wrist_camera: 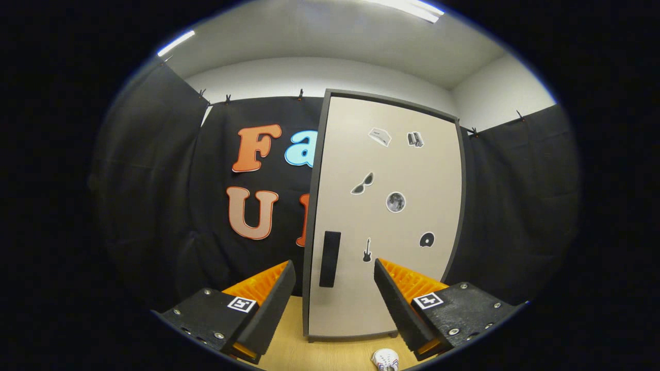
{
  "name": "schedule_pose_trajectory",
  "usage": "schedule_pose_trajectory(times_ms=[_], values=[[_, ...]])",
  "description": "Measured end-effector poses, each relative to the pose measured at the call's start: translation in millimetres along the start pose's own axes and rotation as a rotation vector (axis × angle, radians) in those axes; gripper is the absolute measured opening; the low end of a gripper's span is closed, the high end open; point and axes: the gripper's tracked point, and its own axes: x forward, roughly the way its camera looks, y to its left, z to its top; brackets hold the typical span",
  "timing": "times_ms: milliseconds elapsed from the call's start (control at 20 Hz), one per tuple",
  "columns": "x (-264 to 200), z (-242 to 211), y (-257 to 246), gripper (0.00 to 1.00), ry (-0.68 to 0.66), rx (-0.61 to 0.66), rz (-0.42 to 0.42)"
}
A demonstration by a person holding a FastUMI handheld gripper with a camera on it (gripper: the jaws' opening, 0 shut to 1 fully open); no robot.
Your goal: Open the shoe cabinet door, grab the shoes and put them into the shoe cabinet, then close the shoe cabinet door.
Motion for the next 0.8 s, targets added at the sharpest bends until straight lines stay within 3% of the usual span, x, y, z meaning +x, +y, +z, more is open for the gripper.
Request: schedule_pose_trajectory(times_ms=[550,750,800], values=[[120.2,-64.8,9.7,0.91,0.169,0.065,-0.054],[135.2,-70.1,19.9,0.71,0.164,0.091,-0.024],[136.0,-72.8,20.7,0.61,0.177,0.084,-0.037]])
